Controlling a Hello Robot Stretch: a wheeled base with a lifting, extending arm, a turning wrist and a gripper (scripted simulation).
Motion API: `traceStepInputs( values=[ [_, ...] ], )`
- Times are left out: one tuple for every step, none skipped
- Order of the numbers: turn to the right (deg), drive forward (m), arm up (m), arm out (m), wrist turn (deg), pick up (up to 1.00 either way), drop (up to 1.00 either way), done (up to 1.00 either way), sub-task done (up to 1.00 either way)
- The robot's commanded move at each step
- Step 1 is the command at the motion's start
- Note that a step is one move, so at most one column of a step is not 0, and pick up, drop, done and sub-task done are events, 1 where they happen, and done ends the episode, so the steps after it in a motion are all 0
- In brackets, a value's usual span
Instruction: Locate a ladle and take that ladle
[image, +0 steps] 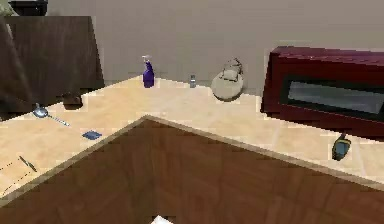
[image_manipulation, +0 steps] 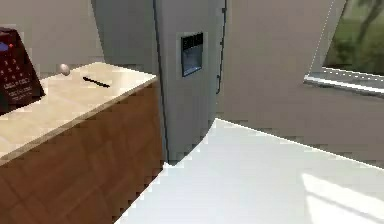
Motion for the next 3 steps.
traceStepInputs(
  values=[
    [-45.0,0.0,0.0,0.0,0.0,0.0,0.0,0.0,0.0],
    [-15.0,0.0,0.0,0.0,0.0,0.0,0.0,0.0,0.0],
    [0.0,0.2,0.0,0.0,0.0,0.0,0.0,0.0,0.0]
  ],
)
